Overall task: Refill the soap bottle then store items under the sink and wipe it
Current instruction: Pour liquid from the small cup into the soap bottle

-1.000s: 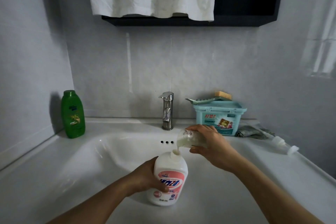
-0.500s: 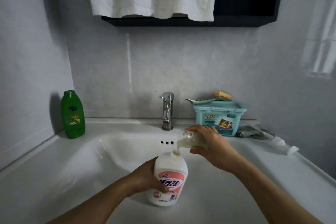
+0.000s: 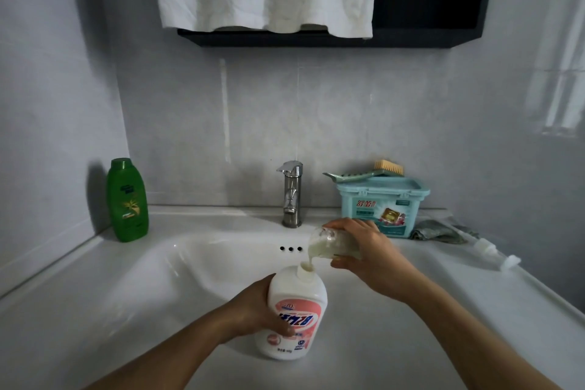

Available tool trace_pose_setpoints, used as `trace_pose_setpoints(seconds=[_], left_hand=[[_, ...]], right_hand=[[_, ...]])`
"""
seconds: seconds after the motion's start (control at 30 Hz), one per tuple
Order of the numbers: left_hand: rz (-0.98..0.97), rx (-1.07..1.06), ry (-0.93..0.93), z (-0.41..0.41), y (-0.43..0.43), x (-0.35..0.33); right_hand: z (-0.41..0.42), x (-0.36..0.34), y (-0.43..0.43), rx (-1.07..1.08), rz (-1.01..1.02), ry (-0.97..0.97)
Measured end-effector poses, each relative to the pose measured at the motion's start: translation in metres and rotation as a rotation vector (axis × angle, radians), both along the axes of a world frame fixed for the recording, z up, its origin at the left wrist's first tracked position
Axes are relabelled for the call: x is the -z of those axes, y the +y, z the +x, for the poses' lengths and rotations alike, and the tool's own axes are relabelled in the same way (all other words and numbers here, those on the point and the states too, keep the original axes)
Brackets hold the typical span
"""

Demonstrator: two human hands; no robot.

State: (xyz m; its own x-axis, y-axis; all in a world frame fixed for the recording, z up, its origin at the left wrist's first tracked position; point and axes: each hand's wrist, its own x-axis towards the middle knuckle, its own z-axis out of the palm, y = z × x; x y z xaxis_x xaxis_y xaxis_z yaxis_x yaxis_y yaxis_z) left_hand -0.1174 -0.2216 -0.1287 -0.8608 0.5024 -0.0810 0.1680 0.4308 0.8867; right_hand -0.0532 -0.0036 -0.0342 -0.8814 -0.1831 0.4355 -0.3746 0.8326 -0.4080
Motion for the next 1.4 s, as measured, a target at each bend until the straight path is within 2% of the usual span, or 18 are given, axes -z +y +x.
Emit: trace_pose_setpoints(seconds=[1.4], left_hand=[[0.026,0.006,0.007,0.0001,0.0001,0.0012]], right_hand=[[-0.0026,0.0008,0.0004,-0.006,0.001,0.012]])
